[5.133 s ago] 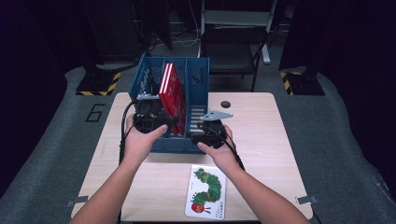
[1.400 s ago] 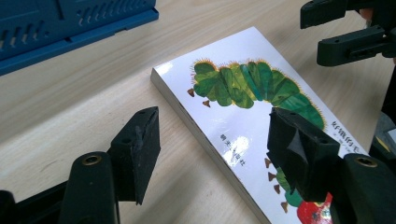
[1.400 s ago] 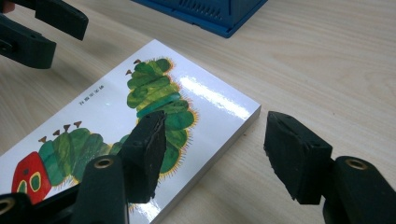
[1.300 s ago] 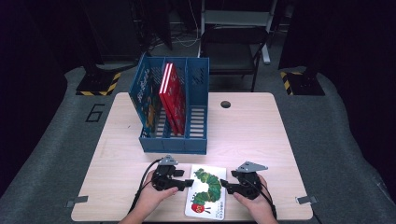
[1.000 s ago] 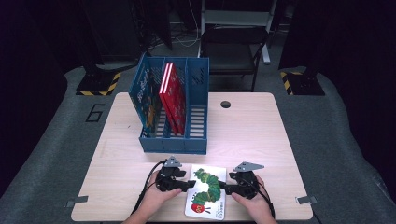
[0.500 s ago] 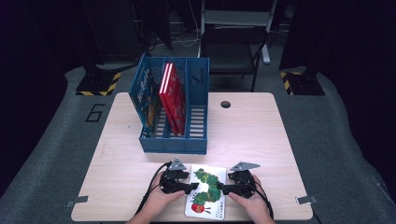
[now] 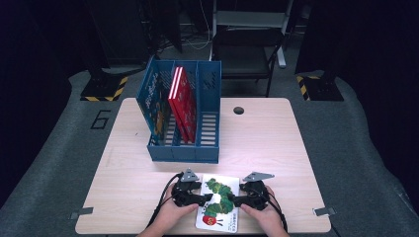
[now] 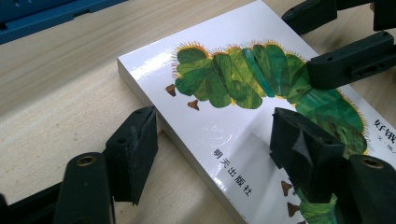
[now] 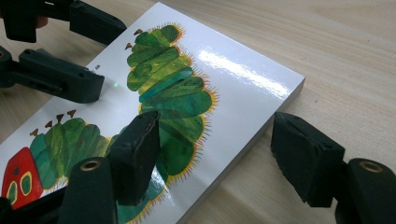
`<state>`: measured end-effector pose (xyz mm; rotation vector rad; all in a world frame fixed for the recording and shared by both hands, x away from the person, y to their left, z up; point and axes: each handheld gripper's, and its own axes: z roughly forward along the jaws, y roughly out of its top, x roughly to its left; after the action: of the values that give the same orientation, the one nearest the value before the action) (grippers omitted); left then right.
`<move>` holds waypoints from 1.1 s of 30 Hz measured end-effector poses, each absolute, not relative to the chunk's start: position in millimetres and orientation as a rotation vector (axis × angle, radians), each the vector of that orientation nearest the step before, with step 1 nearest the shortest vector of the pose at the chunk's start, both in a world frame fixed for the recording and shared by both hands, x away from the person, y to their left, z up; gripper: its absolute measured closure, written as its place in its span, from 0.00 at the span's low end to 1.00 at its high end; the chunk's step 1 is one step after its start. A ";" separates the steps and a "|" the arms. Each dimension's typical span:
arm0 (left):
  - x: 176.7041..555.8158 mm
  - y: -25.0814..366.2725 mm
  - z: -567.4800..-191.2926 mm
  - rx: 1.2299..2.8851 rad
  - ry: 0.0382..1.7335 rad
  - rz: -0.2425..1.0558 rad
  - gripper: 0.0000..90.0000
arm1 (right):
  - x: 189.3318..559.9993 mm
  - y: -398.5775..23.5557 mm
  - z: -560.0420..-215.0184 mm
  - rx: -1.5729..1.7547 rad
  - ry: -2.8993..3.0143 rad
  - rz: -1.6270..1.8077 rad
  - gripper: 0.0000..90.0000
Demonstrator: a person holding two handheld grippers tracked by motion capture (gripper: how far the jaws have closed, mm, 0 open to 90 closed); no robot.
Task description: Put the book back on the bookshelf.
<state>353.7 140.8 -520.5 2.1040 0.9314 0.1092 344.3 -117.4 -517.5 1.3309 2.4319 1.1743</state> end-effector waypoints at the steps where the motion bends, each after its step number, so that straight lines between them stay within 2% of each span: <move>1: 353.4 140.6 -520.3 2.110 0.929 0.112 0.35 | 344.2 -117.3 -517.5 1.330 2.434 1.172 0.35; 20: 339.5 155.1 -518.0 2.094 1.005 0.095 0.34 | 351.2 -106.2 -518.2 1.210 2.515 1.195 0.35; 33: 354.5 157.7 -518.5 2.055 1.039 0.074 0.34 | 359.1 -101.3 -516.0 1.235 2.520 1.176 0.34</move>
<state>354.5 157.7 -518.5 2.0545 1.0385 0.0740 359.1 -101.3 -516.0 1.2350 2.5199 1.1755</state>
